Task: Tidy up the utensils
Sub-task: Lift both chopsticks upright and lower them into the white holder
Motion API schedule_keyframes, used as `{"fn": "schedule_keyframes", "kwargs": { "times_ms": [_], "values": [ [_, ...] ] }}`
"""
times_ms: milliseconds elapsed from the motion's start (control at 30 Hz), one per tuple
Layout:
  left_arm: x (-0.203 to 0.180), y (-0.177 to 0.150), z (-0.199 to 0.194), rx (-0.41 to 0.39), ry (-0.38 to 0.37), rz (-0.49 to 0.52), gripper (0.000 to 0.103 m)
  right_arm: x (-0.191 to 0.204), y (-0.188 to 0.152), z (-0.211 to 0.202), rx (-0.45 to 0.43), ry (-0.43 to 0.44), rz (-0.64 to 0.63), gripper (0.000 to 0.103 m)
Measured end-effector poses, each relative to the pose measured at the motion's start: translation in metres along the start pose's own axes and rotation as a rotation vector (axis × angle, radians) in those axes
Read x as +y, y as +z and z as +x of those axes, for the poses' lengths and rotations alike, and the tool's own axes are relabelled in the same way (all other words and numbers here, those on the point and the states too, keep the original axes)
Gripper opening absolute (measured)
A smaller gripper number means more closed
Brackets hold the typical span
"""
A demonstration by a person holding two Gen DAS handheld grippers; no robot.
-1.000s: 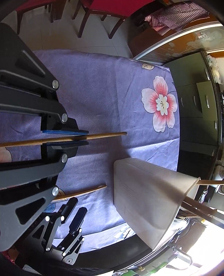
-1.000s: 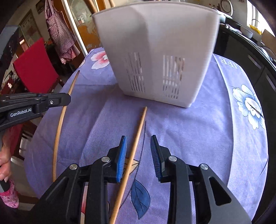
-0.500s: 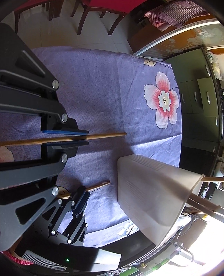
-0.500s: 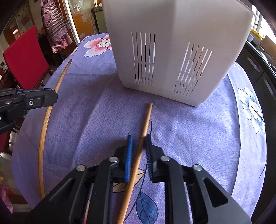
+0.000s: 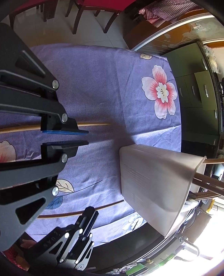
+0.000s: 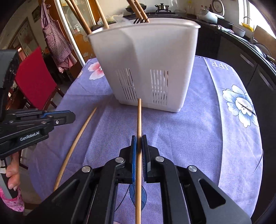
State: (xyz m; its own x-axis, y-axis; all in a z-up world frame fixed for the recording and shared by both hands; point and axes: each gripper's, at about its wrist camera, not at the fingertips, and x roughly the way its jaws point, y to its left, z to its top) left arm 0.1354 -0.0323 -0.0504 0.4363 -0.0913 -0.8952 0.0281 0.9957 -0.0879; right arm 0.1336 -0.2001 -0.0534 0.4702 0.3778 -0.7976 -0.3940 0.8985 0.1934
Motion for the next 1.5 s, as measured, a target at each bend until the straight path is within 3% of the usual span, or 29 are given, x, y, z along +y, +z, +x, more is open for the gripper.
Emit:
{"fn": "schedule_keyframes", "kwargs": {
  "times_ms": [133,400,667,800,1167,1500],
  "values": [
    [0.008,0.007,0.022,0.078,0.018,-0.024,0.006,-0.008,-0.003,-0.015,-0.025,0.004,0.011,0.007],
    [0.014,0.012,0.060,0.147,0.074,-0.013,0.007,-0.014,-0.003,-0.016,-0.018,0.022,0.027,0.007],
    [0.015,0.012,0.061,0.149,0.060,0.000,0.005,-0.017,-0.001,-0.018,-0.033,0.025,0.040,0.007],
    [0.017,0.014,0.040,0.091,0.051,0.001,0.005,-0.020,-0.002,-0.027,-0.053,0.028,0.047,0.007],
    [-0.007,-0.005,-0.068,-0.129,-0.020,0.096,0.005,-0.028,-0.021,-0.087,-0.177,0.043,0.077,0.007],
    [-0.028,-0.026,-0.106,-0.228,-0.033,0.160,0.005,-0.019,-0.040,-0.130,-0.255,0.055,0.063,0.007]
  ]
}}
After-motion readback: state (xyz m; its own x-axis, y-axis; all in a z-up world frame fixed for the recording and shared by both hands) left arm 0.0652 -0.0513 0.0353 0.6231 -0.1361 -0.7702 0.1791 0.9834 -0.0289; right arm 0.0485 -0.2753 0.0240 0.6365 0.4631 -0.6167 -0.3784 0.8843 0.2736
